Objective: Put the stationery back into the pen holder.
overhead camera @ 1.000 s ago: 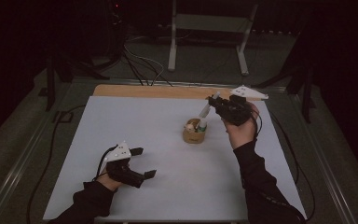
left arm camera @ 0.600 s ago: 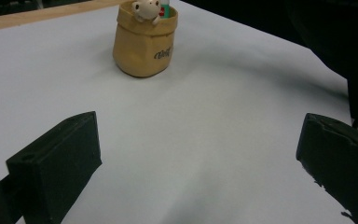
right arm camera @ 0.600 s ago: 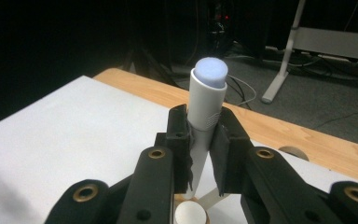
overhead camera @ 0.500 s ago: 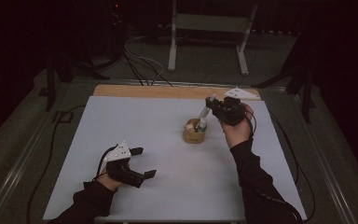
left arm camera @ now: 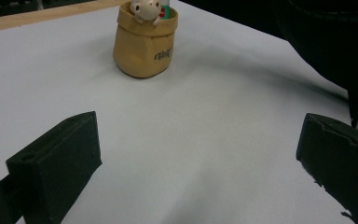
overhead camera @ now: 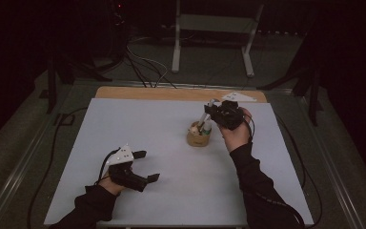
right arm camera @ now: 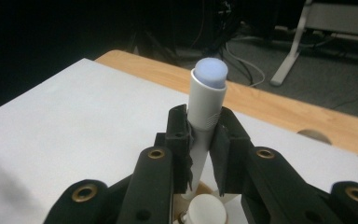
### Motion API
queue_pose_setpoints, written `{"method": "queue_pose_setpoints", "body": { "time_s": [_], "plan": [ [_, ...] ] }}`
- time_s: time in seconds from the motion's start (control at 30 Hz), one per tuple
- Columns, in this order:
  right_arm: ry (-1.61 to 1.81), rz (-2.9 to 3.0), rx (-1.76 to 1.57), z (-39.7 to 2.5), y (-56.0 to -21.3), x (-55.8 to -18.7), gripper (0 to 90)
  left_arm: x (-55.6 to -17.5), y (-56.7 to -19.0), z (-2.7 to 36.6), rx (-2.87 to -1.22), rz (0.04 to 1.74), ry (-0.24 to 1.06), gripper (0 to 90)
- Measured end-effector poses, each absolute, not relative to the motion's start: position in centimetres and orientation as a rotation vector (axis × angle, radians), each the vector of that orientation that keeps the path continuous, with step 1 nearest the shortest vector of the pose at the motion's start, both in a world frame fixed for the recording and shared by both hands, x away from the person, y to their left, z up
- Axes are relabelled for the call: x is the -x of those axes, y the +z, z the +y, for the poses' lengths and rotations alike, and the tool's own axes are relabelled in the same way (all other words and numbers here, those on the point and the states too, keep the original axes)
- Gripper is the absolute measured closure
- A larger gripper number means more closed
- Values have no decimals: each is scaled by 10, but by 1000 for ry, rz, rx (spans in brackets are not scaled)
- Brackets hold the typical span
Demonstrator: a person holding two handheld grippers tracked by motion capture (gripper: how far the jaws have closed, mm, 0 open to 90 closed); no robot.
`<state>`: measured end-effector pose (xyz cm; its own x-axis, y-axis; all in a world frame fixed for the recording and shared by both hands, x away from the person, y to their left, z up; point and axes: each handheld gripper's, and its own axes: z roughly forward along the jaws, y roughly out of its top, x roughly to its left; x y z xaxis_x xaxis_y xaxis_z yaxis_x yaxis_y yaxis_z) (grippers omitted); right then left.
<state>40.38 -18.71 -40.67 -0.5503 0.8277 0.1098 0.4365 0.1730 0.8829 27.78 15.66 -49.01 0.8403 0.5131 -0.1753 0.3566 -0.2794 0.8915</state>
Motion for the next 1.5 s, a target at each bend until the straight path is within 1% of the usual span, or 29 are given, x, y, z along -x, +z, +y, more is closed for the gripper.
{"method": "queue_pose_setpoints", "body": {
  "time_s": [0.5, 0.53, 0.6, 0.67, 0.73, 0.83, 0.9, 0.97, 1.07, 1.1, 1.23, 1.5],
  "plan": [
    [1273, 2191, -1276, -176, -424, -413, 778, -278, -490, 157, -1898, 647, 176, 3],
    [1265, 2197, -1275, -176, -424, -414, 749, -278, -490, 157, -1900, 647, 177, 3],
    [1275, 2184, -1282, -175, -424, -415, 559, -278, -490, 157, -1896, 646, 176, 3],
    [1303, 2150, -1285, -177, -421, -413, 487, -277, -489, 157, -1896, 645, 177, 3],
    [1327, 2119, -1276, -179, -417, -412, 375, -277, -489, 157, -1895, 645, 177, 3],
    [1377, 2082, -1270, -183, -410, -409, 274, -277, -489, 157, -1895, 641, 179, 3],
    [1414, 2064, -1267, -186, -406, -406, 224, -277, -488, 157, -1893, 641, 180, 3],
    [1452, 2096, -1228, -189, -403, -403, 140, -277, -488, 157, -1892, 641, 180, 3],
    [1475, 2107, -1215, -191, -400, -399, 141, -277, -488, 157, -1891, 639, 180, 3],
    [1475, 2123, -1198, -193, -399, -396, 107, -277, -488, 157, -1892, 638, 180, 3],
    [1500, 2140, -1174, -195, -399, -390, 25, -277, -488, 157, -1892, 637, 179, 3],
    [1513, 2149, -1138, -204, -399, -378, 24, -277, -486, 161, -1883, 641, 178, 3]
  ]
}}
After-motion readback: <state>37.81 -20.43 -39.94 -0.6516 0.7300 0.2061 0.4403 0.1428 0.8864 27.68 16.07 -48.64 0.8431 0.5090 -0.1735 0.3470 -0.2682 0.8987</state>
